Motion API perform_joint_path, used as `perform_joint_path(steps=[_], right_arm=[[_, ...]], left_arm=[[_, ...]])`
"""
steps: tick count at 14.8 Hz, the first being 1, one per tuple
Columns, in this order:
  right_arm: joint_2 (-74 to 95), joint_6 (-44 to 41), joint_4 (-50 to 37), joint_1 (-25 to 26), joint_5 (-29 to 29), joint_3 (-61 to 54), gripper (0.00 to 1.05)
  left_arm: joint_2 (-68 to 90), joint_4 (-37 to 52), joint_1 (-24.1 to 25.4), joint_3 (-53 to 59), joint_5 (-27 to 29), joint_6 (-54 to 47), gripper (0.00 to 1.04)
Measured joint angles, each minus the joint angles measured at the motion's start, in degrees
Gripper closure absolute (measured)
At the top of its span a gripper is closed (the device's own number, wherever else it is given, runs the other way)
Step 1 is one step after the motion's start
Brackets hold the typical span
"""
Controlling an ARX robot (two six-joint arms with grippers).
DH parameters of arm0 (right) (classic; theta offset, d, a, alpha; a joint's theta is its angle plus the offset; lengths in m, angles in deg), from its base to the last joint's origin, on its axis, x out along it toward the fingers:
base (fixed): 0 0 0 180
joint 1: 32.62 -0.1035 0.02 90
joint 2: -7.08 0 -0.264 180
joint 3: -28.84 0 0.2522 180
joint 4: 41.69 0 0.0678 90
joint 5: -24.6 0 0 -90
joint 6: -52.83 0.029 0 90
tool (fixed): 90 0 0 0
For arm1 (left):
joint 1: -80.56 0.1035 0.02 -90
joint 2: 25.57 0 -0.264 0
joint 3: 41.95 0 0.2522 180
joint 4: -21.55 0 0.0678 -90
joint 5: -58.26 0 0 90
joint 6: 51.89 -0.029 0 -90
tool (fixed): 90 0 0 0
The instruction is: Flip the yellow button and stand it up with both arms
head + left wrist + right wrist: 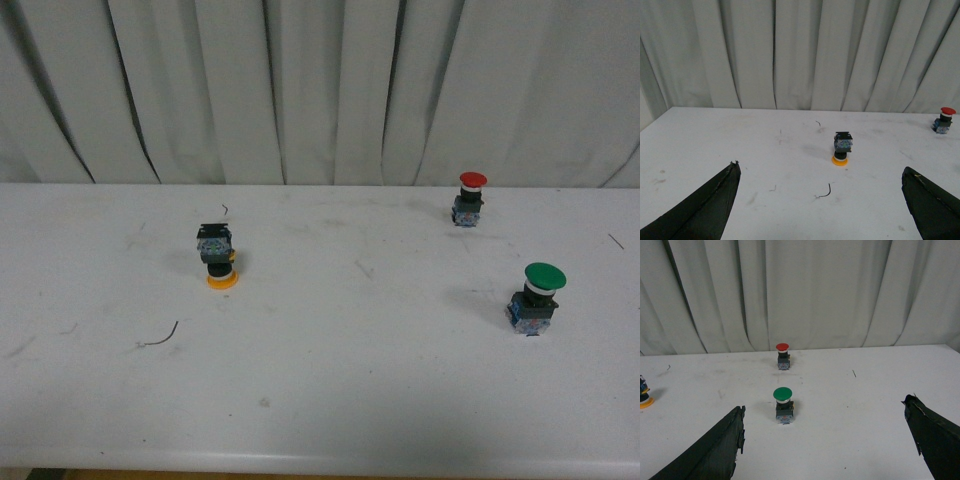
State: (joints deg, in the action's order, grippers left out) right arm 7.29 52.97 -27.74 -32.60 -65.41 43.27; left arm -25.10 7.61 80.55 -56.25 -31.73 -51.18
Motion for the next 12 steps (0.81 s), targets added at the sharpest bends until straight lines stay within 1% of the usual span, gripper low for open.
perform_joint_path(steps=[11, 12], right_arm=[[0.0, 0.0, 0.0, 0.0, 0.0, 0.0, 0.06], [0.0, 0.0, 0.0, 0.0, 0.0, 0.0, 0.06]], left_arm=[[0.0, 0.0, 0.0, 0.0, 0.0, 0.0, 0.07], [0.5, -2.7, -0.7, -0.7, 1.8, 0.9, 0.07]])
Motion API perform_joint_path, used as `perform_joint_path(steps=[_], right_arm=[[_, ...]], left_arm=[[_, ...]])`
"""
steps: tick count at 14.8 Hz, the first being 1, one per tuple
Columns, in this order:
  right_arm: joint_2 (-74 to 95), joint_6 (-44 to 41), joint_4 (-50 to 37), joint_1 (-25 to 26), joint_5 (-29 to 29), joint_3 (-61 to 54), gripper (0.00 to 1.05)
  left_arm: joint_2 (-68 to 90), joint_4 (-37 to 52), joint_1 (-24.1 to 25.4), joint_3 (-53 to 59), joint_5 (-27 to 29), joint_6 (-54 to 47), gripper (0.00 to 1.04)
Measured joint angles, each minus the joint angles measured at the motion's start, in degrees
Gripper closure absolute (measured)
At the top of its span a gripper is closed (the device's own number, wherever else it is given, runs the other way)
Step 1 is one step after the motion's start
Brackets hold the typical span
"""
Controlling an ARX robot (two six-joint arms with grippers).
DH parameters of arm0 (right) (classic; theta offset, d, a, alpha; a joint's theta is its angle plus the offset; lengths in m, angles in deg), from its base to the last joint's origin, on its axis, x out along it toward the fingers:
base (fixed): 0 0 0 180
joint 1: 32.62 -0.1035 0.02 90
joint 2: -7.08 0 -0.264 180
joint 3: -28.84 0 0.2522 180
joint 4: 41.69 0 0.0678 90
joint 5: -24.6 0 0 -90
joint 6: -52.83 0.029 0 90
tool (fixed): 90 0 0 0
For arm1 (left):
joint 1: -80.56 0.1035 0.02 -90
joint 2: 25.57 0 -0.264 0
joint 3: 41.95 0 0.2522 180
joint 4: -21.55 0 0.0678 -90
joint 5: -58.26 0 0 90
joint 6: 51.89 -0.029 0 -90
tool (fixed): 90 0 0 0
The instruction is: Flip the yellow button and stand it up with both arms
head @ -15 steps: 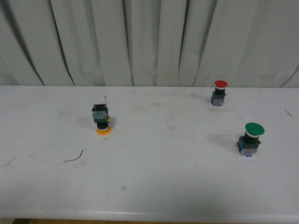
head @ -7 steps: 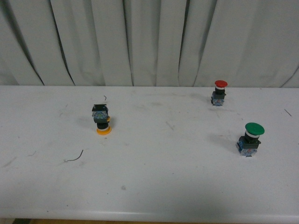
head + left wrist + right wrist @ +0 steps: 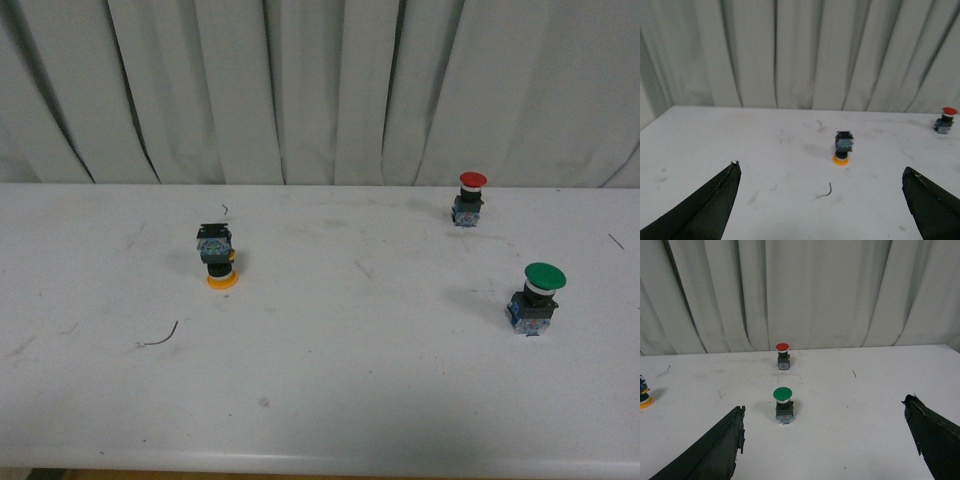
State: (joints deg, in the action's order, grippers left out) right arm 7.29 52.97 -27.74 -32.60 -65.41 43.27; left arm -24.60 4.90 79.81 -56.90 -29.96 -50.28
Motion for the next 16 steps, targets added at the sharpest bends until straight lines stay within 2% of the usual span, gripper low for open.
perform_joint_path(steps=[1, 2, 5, 7, 9, 11, 12, 14, 15, 16], right_arm=[[0.0, 0.0, 0.0, 0.0, -0.1, 0.0, 0.06], [0.0, 0.0, 0.0, 0.0, 0.0, 0.0, 0.06], [0.0, 0.0, 0.0, 0.0, 0.0, 0.0, 0.06], [0.0, 0.0, 0.0, 0.0, 0.0, 0.0, 0.06], [0.0, 0.0, 0.0, 0.0, 0.0, 0.0, 0.06], [0.0, 0.0, 0.0, 0.0, 0.0, 0.0, 0.06], [0.0, 0.0, 0.0, 0.0, 0.0, 0.0, 0.06], [0.0, 0.0, 0.0, 0.0, 0.0, 0.0, 0.06], [0.0, 0.0, 0.0, 0.0, 0.0, 0.0, 0.06], [0.0, 0.0, 0.0, 0.0, 0.0, 0.0, 0.06]], left_arm=[[5.2, -8.5, -3.9, -3.6, 8.2, 4.4, 0.07], [8.7, -11.3, -6.1, -5.7, 12.9, 8.2, 0.07], [8.3, -9.9, -8.8, -6.9, 16.9, 10.9, 0.07], [13.0, -3.7, -8.5, -7.2, 15.3, 11.3, 0.07], [26.0, 11.6, -4.6, -7.2, 8.8, 10.3, 0.07], [45.5, 28.7, -2.3, -11.0, 5.2, 9.1, 0.07], [72.8, 43.6, -3.7, -25.0, 1.1, 6.8, 0.07], [100.8, 34.6, -7.6, -46.3, -0.7, 3.7, 0.07], [109.2, 30.3, -8.7, -55.6, -0.5, 2.3, 0.07], [112.6, 27.3, -8.7, -59.3, -1.0, 2.1, 0.07]])
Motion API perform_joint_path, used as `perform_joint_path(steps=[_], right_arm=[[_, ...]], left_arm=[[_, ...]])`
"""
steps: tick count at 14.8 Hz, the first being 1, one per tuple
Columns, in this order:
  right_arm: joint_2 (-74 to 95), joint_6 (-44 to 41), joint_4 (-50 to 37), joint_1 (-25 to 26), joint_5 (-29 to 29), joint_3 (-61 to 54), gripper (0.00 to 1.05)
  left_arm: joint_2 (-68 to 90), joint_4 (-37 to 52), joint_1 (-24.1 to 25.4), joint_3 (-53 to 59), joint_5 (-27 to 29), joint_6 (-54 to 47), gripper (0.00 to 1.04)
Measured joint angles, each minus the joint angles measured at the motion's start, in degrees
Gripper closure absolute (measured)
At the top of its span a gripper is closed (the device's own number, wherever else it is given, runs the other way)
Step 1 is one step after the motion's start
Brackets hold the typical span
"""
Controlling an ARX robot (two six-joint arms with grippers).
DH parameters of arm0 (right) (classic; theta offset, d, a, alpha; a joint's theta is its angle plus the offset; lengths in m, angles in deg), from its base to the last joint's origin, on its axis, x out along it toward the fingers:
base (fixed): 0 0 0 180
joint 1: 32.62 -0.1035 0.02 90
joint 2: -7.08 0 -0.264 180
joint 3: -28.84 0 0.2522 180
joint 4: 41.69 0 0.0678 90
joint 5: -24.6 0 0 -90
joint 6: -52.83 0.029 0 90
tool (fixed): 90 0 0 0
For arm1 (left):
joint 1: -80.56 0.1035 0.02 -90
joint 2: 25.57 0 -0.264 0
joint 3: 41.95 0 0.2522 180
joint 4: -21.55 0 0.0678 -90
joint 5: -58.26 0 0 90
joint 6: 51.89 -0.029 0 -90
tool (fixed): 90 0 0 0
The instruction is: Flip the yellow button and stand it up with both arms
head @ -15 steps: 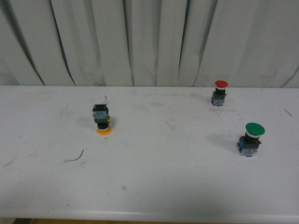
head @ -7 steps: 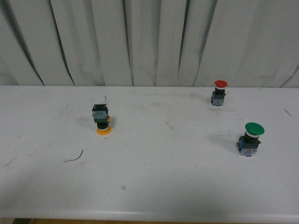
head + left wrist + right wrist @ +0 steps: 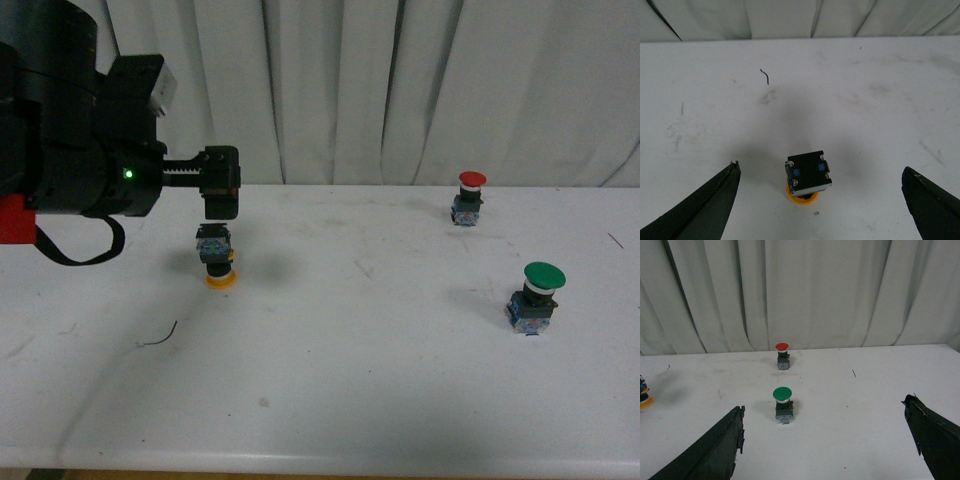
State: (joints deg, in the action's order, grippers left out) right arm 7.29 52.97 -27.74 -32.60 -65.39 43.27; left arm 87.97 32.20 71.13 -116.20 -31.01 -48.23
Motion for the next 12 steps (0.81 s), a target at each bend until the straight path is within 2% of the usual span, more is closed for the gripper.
perform_joint_path(steps=[5, 12], right_arm=[[0.0, 0.0, 0.0, 0.0, 0.0, 0.0, 0.06], [0.0, 0.0, 0.0, 0.0, 0.0, 0.0, 0.06]], left_arm=[[7.1, -10.0, 1.1, -9.3, -1.4, 0.2, 0.07], [9.7, -15.7, 1.7, -16.6, -0.5, 0.3, 0.07]])
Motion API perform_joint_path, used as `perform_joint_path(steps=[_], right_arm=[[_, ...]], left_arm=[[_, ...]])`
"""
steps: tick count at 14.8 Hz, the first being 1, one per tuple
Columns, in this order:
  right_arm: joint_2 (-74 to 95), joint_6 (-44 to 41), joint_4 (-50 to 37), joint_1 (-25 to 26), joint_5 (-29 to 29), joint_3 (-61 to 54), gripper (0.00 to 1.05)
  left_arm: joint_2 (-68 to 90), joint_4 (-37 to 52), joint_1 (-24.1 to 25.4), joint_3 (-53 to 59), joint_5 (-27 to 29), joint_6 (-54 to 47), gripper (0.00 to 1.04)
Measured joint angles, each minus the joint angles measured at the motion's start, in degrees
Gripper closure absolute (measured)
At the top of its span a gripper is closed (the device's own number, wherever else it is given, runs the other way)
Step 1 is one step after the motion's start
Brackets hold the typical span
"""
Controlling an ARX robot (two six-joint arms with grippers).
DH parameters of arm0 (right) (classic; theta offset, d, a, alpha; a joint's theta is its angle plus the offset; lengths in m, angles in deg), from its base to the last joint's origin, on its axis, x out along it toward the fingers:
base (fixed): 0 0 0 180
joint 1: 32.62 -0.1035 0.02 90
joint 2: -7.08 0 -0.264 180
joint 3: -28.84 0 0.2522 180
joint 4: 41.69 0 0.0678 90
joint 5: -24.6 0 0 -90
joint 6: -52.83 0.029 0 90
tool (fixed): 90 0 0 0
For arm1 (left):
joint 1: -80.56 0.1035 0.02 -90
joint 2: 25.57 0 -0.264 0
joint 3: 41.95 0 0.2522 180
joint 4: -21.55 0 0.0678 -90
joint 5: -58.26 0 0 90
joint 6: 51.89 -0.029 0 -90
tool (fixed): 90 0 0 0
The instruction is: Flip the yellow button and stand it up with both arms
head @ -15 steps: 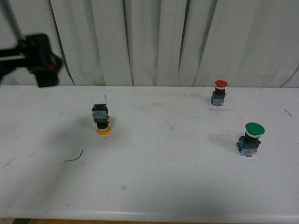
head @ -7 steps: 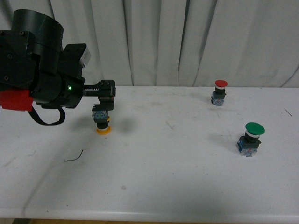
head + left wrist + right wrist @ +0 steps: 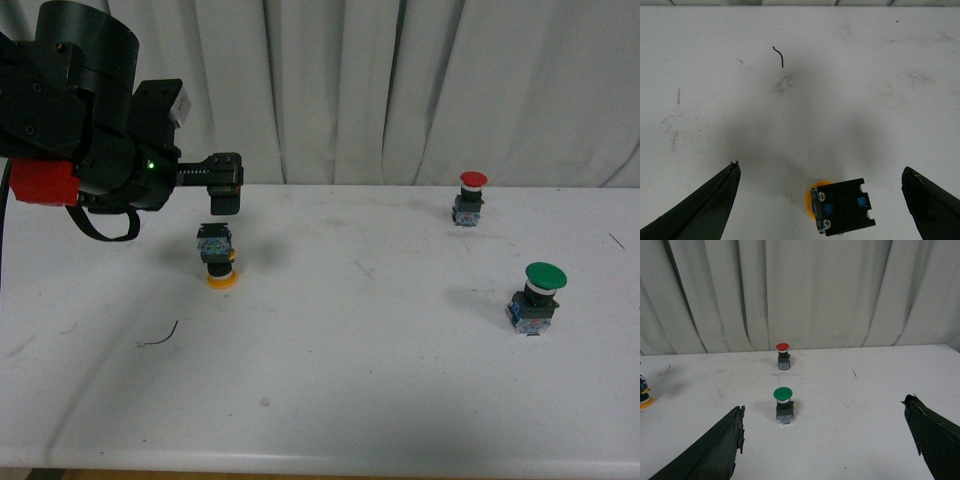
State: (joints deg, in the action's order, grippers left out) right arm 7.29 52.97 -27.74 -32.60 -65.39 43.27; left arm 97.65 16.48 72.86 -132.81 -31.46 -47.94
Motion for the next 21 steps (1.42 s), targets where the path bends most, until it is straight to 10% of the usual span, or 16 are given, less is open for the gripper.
perform_joint_path(steps=[15, 21], right_arm=[[0.0, 0.0, 0.0, 0.0, 0.0, 0.0, 0.06], [0.0, 0.0, 0.0, 0.0, 0.0, 0.0, 0.06]], left_arm=[[6.4, -7.2, -3.4, -4.7, 3.4, 0.6, 0.07], [6.3, -7.3, -3.4, -4.7, 4.6, 0.7, 0.58]])
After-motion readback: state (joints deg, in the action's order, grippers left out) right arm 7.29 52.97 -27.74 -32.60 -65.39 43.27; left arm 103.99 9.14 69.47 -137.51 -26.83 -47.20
